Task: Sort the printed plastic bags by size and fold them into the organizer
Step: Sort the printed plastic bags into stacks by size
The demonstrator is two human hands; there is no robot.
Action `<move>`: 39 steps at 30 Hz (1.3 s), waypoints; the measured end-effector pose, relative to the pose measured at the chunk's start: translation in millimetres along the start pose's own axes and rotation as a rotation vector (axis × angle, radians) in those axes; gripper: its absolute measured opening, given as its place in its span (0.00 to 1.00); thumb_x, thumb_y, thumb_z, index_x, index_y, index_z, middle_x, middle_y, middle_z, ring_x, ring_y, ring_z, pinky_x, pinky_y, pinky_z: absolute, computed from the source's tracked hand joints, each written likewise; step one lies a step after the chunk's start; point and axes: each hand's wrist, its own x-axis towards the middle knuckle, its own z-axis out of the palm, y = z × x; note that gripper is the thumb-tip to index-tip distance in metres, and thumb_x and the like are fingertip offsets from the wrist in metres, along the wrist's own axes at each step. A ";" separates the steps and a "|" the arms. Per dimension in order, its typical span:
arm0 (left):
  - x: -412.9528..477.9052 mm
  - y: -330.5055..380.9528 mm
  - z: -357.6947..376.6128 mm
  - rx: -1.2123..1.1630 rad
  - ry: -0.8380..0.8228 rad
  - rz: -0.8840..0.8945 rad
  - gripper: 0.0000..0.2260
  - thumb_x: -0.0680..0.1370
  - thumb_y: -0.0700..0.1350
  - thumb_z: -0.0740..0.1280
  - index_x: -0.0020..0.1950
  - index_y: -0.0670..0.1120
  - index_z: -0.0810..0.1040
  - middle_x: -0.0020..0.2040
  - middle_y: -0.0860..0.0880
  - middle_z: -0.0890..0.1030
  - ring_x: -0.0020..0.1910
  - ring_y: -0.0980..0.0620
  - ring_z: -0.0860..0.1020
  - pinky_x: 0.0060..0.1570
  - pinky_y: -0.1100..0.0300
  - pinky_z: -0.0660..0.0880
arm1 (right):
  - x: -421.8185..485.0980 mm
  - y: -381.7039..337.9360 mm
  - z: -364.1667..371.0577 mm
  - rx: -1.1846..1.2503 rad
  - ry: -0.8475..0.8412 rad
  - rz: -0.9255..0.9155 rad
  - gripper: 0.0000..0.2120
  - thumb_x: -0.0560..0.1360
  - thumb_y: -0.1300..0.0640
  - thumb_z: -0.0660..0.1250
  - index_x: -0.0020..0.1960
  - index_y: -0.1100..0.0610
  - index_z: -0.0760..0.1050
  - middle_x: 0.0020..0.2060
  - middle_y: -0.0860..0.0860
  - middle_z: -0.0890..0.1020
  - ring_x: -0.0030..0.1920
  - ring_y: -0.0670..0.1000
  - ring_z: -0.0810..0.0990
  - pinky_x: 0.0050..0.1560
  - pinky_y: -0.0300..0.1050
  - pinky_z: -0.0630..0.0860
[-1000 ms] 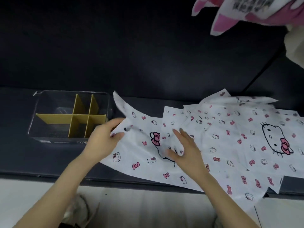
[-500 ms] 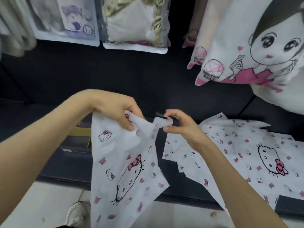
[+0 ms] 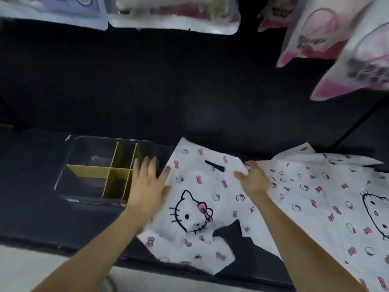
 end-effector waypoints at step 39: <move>-64.7 -70.2 118.1 -0.160 -0.370 0.168 0.30 0.80 0.65 0.42 0.65 0.50 0.75 0.65 0.40 0.75 0.61 0.29 0.73 0.52 0.32 0.72 | -92.1 15.7 68.7 -0.415 0.015 -0.401 0.26 0.73 0.41 0.56 0.58 0.58 0.80 0.55 0.58 0.82 0.57 0.63 0.80 0.63 0.70 0.67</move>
